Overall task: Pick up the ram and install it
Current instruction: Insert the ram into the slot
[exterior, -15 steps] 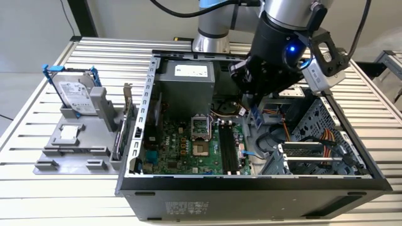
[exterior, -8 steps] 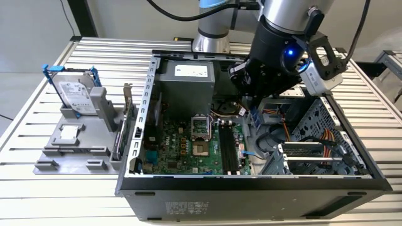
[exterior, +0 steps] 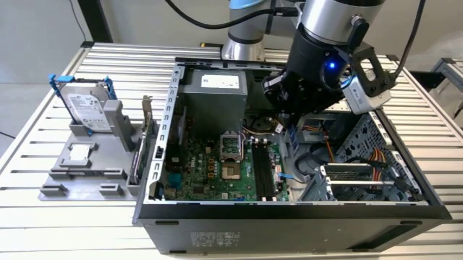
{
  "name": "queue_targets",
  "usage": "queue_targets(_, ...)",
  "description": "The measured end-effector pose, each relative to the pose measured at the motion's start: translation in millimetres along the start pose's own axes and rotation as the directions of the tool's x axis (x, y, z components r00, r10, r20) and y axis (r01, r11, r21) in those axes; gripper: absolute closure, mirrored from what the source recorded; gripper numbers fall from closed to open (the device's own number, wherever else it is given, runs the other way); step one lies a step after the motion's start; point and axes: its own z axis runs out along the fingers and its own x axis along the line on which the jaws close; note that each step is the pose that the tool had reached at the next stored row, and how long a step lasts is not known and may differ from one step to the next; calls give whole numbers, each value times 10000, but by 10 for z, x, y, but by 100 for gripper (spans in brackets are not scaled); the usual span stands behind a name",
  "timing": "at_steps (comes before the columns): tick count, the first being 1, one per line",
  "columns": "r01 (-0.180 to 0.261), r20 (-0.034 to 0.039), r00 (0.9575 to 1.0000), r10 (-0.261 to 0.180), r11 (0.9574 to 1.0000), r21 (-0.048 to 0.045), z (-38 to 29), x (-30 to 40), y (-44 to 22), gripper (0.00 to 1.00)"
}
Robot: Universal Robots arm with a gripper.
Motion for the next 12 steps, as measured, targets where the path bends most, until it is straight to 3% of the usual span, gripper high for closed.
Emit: queue_targets(12, -28, 2, 10000, 28, 10000, 0, 97, -14, -6, 100)
